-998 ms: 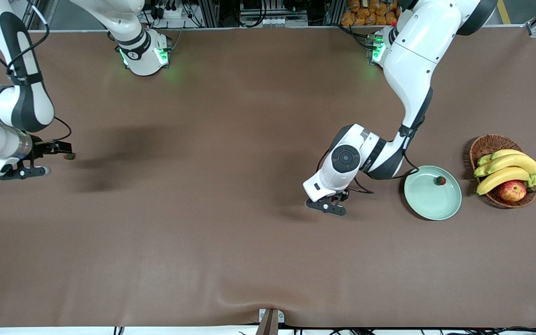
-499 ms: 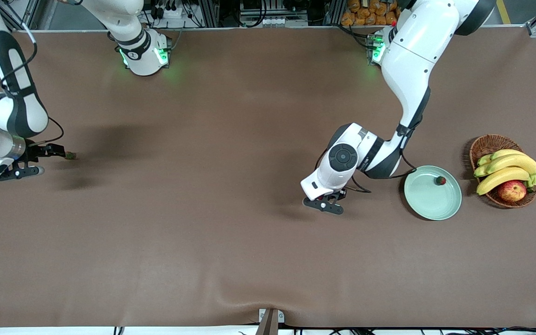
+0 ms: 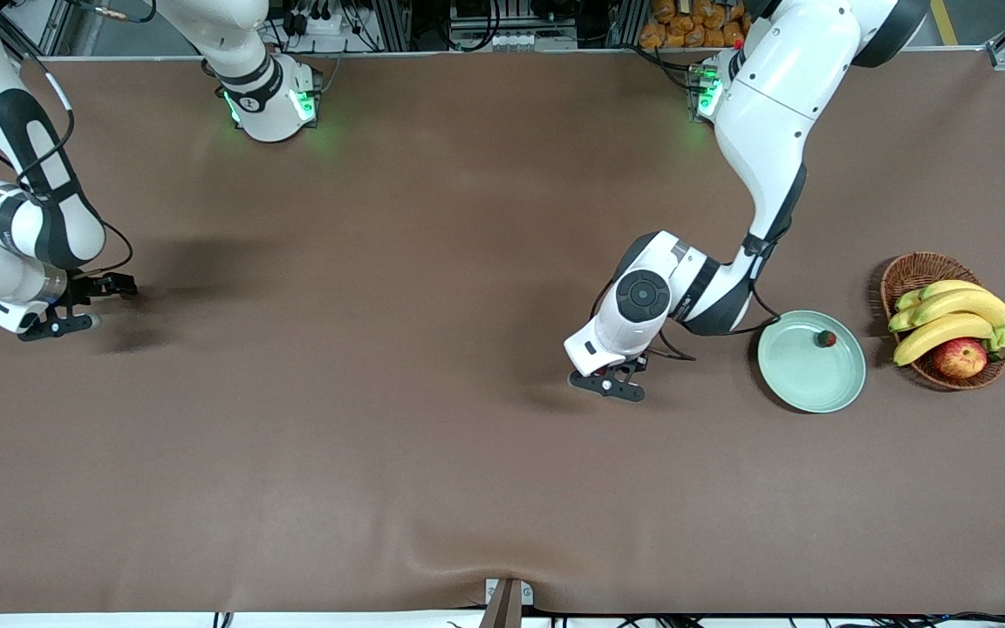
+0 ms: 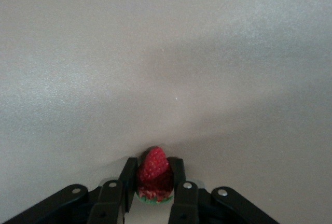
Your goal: Collect all strawberries into plate
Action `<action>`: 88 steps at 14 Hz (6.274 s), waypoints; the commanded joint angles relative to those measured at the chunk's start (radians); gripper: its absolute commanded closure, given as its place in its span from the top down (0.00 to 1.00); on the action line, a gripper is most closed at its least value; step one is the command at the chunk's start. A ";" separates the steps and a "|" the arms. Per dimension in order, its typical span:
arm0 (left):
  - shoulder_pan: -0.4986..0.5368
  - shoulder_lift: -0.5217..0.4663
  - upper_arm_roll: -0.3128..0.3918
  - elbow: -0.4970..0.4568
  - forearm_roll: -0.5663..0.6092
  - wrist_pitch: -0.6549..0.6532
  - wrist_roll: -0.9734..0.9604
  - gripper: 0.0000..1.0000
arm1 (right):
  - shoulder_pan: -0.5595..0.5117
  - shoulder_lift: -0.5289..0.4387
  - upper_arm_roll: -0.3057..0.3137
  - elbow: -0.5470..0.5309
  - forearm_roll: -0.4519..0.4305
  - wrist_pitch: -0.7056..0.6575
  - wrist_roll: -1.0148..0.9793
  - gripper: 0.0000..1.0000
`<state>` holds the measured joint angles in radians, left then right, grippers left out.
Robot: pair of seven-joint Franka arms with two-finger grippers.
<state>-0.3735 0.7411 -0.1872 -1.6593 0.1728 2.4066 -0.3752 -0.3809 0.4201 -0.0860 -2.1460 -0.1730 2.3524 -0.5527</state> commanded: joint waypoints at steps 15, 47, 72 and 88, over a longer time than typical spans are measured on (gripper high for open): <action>0.419 -0.264 -0.009 -0.161 0.025 -0.158 0.398 0.16 | -0.044 0.028 0.014 -0.035 0.003 0.048 -0.043 0.05; 0.573 -0.238 -0.107 -0.094 0.013 -0.101 0.570 1.00 | 0.655 0.350 0.434 0.753 0.121 0.083 0.367 0.00; 0.273 -0.172 -0.201 -0.030 -0.061 -0.098 0.110 1.00 | 0.814 0.289 0.265 0.587 0.122 0.363 0.513 1.00; 0.048 0.017 -0.133 0.039 0.001 0.025 -0.070 0.75 | 0.373 -0.334 0.070 0.377 0.273 -0.548 0.324 1.00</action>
<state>-0.3013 0.7392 -0.3337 -1.6439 0.1488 2.4161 -0.4297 -0.0136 0.1379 0.0780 -1.7305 0.0663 1.8397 -0.1783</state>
